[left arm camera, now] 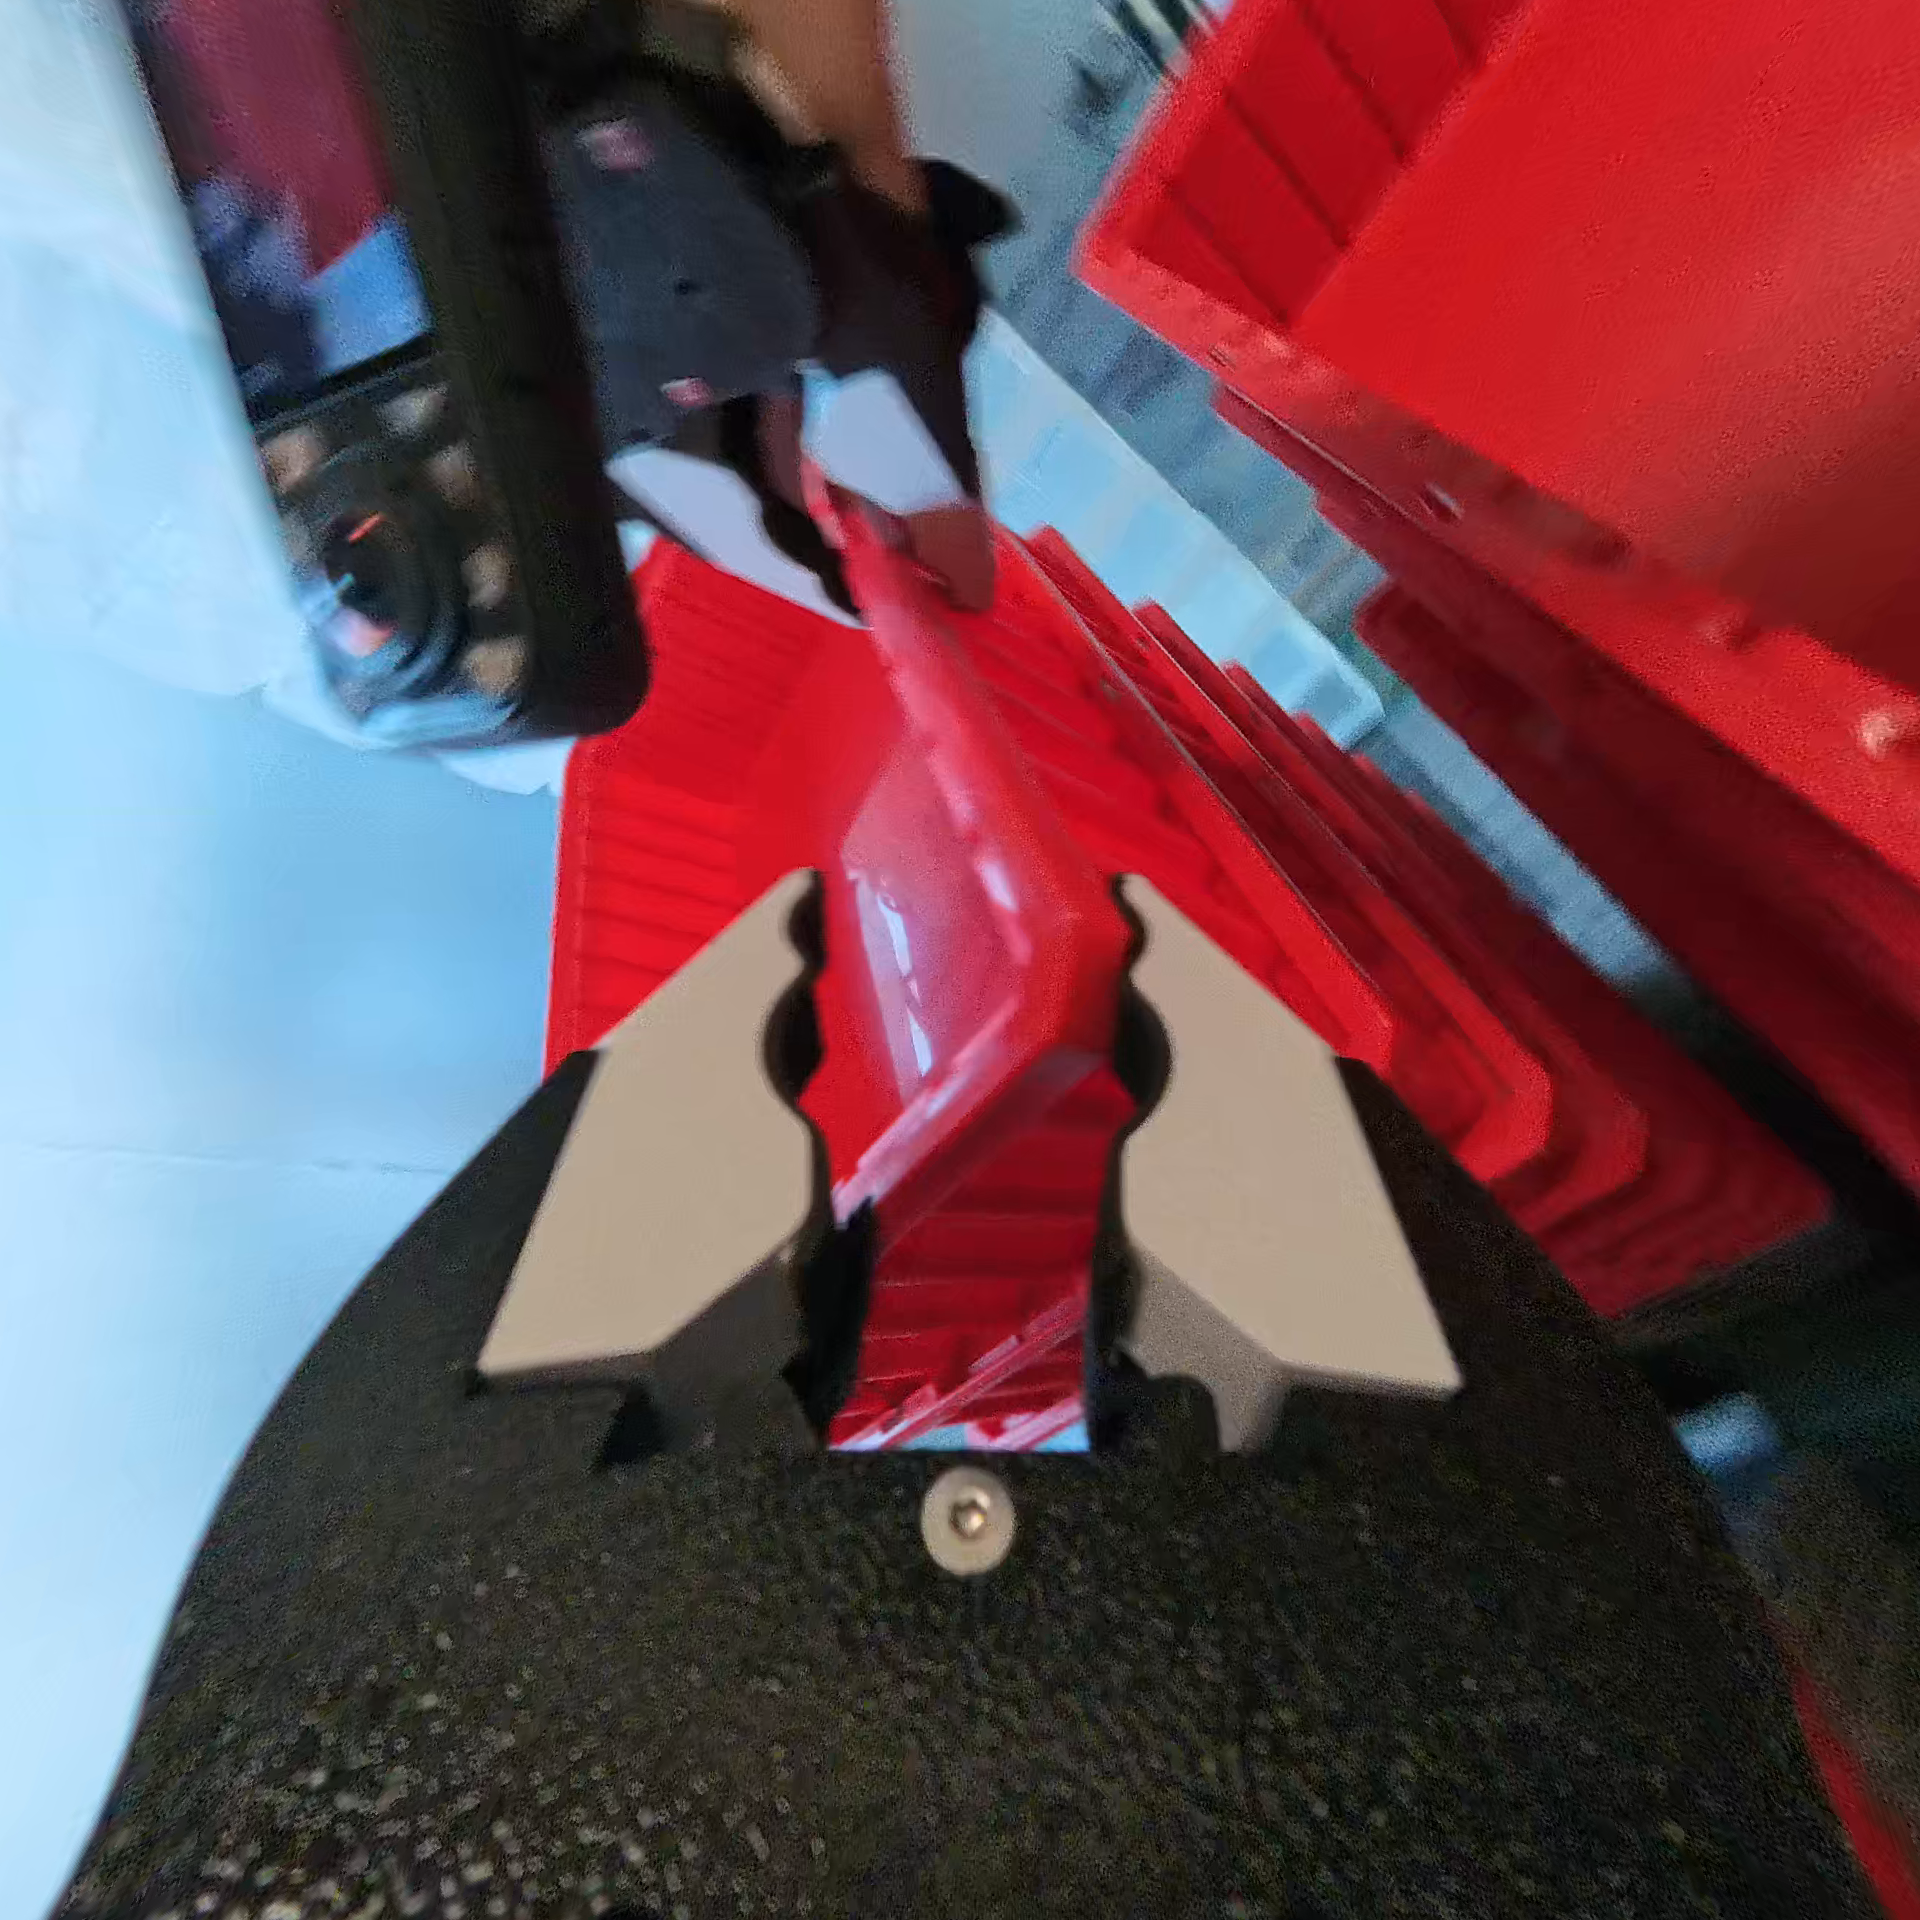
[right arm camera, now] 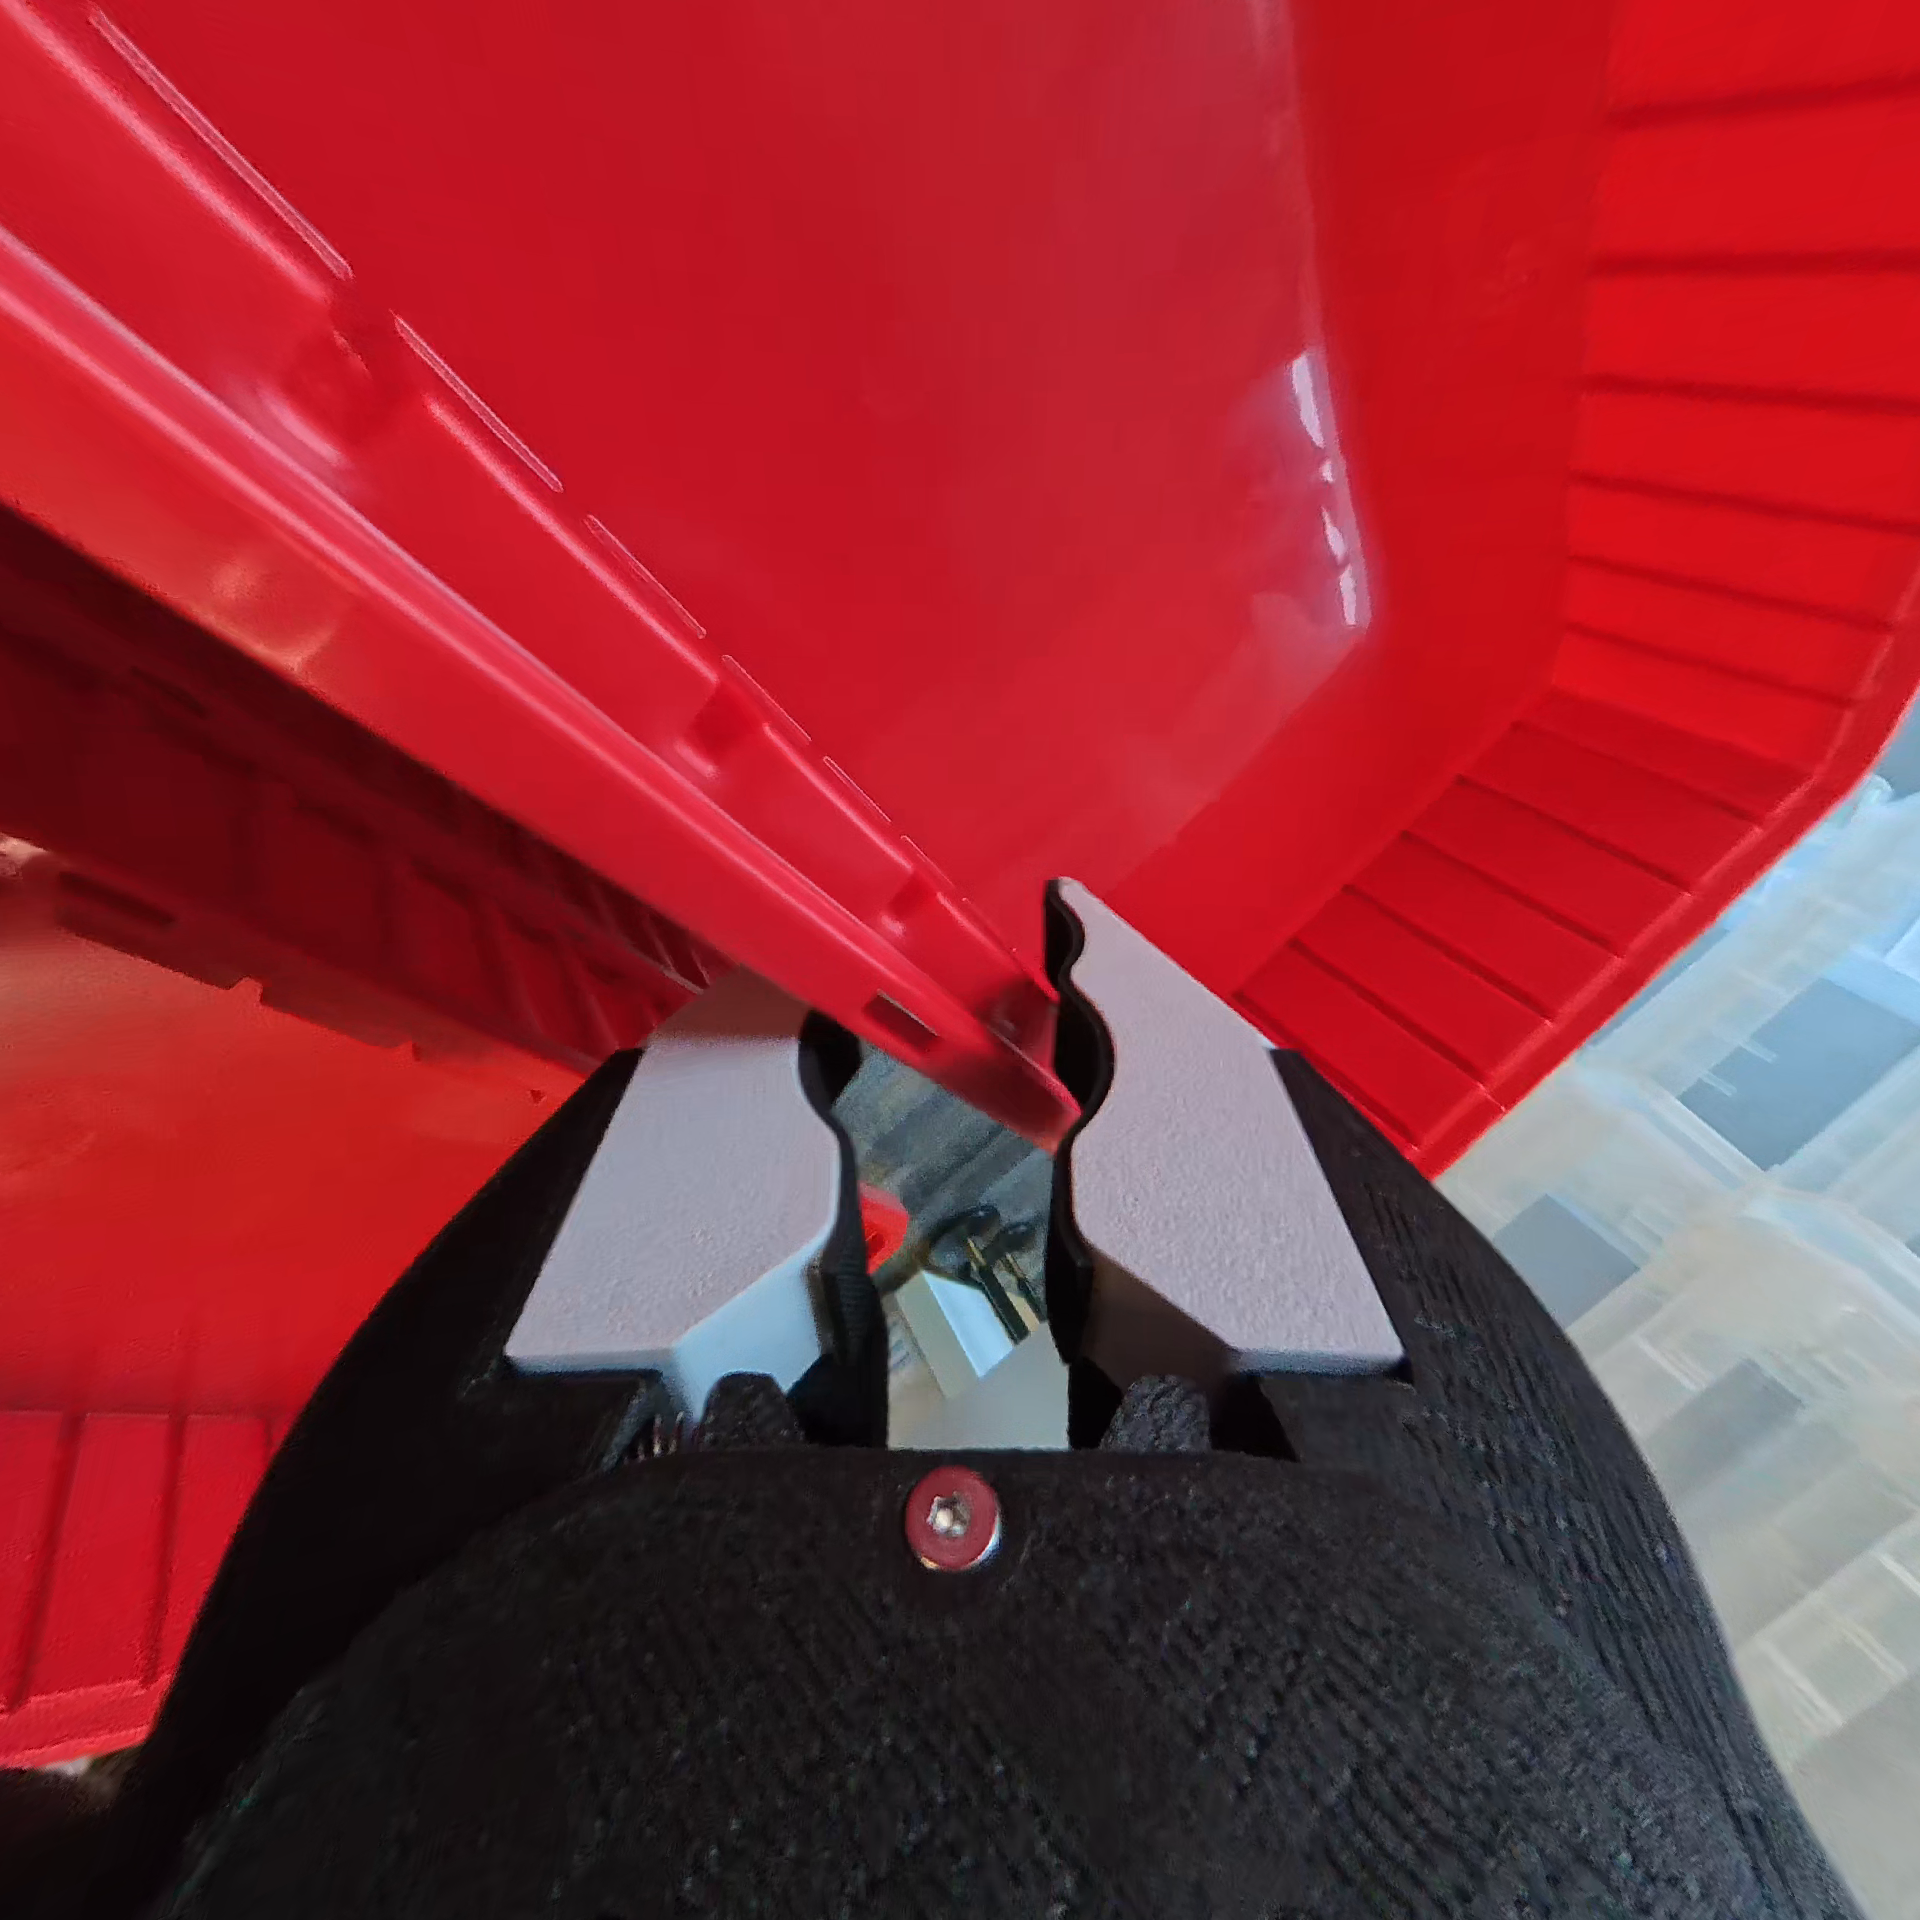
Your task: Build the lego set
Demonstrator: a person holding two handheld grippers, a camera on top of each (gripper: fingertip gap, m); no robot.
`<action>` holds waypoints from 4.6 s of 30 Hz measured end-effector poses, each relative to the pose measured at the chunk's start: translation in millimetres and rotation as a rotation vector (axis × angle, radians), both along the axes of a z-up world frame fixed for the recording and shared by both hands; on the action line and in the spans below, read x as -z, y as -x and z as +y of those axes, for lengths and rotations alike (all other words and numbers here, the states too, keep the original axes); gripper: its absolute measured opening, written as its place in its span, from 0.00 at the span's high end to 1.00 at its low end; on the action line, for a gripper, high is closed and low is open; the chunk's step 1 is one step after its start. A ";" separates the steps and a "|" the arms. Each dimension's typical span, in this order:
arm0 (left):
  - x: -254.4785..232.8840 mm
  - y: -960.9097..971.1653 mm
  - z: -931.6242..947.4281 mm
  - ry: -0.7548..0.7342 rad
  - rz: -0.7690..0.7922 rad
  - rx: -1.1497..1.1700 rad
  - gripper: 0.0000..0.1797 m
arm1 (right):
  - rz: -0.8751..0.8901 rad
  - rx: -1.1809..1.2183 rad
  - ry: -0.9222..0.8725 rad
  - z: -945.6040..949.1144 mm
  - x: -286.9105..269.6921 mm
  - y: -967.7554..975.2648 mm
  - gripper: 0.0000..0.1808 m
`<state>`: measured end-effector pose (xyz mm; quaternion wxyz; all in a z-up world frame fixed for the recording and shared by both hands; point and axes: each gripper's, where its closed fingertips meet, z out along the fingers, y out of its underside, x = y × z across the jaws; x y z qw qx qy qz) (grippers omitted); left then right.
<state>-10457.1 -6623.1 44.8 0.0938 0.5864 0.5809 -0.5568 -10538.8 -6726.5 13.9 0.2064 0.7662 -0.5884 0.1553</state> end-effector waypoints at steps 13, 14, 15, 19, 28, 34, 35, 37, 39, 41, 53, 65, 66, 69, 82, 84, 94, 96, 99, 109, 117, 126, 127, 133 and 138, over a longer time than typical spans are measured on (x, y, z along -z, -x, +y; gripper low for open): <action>-55.1 -122.5 139.4 0.305 0.742 -0.215 0.44 | -1.151 -0.618 0.569 127.9 -264.9 -126.7 0.39; -54.2 -134.3 151.3 0.334 0.775 -0.245 0.41 | -1.294 -0.703 0.714 158.0 -286.3 -130.6 0.36; -54.9 -144.7 166.1 0.368 0.813 -0.262 0.38 | -1.439 -0.832 0.801 198.0 -296.6 -131.6 0.41; -35.5 -160.8 242.7 0.332 0.790 -0.266 0.23 | -1.595 -1.124 0.632 329.5 -265.8 -174.6 0.42; 26.2 -273.7 580.3 0.461 0.691 -0.731 0.42 | -1.651 -1.197 -0.515 630.3 -173.3 -329.1 0.31; 68.2 -334.8 862.9 0.529 0.813 -1.250 0.67 | -1.507 -1.421 -1.138 871.8 -66.6 -396.0 0.51; 75.5 -343.9 902.3 0.559 0.853 -1.327 0.67 | -1.553 -1.370 -1.178 897.8 -57.5 -415.4 0.53; 92.9 -360.1 970.3 0.617 0.919 -1.432 0.66 | -1.642 -1.249 -1.236 944.5 -31.8 -457.9 0.55; 116.2 -382.3 1035.5 0.718 0.954 -1.537 0.65 | -1.605 -1.136 -1.316 997.4 8.6 -500.4 0.55; 145.1 -411.5 1098.5 0.835 0.970 -1.651 0.61 | -1.531 -1.064 -1.355 1051.6 52.1 -541.4 0.52; 162.1 -701.6 1458.9 1.183 0.749 -2.083 0.12 | -1.360 -0.841 -1.565 1371.6 118.6 -884.1 0.40; 215.0 -898.8 1809.3 1.198 0.302 -2.723 0.13 | -1.550 -0.802 -1.333 1559.5 113.8 -1254.4 0.36; 218.4 -919.9 1839.3 1.179 0.257 -2.766 0.14 | -1.562 -0.790 -1.324 1573.3 117.4 -1285.1 0.36; 207.9 -1018.9 1913.3 1.216 0.240 -2.758 0.15 | -1.539 -0.722 -1.252 1610.8 129.7 -1389.0 0.36; 199.3 -1658.5 1895.1 1.054 0.698 -2.086 0.19 | -1.586 -0.583 -0.789 1603.8 189.3 -1775.9 0.44; 206.9 -1733.7 1888.4 1.032 0.712 -2.057 0.23 | -1.614 -0.604 -0.767 1618.0 188.9 -1852.7 0.44; 209.4 -2066.3 1902.1 0.751 0.558 -2.080 0.34 | -1.583 -0.823 -0.858 1717.0 148.0 -2210.7 0.45; 221.3 -2136.2 1904.5 0.730 0.582 -2.084 0.31 | -1.563 -0.849 -0.822 1726.5 156.1 -2284.0 0.45; 230.8 -2259.2 1880.0 0.660 0.644 -1.965 0.29 | -1.570 -0.835 -0.776 1722.7 169.7 -2390.6 0.45; 206.1 -2657.8 1665.8 0.361 0.808 -1.473 0.27 | -1.609 -0.313 -0.508 1531.7 184.9 -2648.3 0.44; 235.6 -2888.1 1471.9 0.270 0.860 -1.254 0.20 | -1.722 0.042 -0.290 1330.2 221.7 -2810.1 0.44; 201.2 -3189.1 1366.8 0.420 0.925 -1.368 0.12 | -1.790 -0.099 -0.223 1166.7 140.9 -3115.0 0.39; 205.5 -3222.5 1360.1 0.442 0.928 -1.400 0.12 | -1.795 -0.111 -0.223 1151.4 138.7 -3147.9 0.37; 251.6 -3413.9 1276.8 0.466 0.940 -1.473 0.12 | -1.799 -0.116 -0.081 1038.1 155.3 -3328.5 0.33; 241.8 -3571.0 1137.6 0.368 0.935 -1.406 0.12 | -1.755 -0.044 -0.021 928.8 144.5 -3454.5 0.33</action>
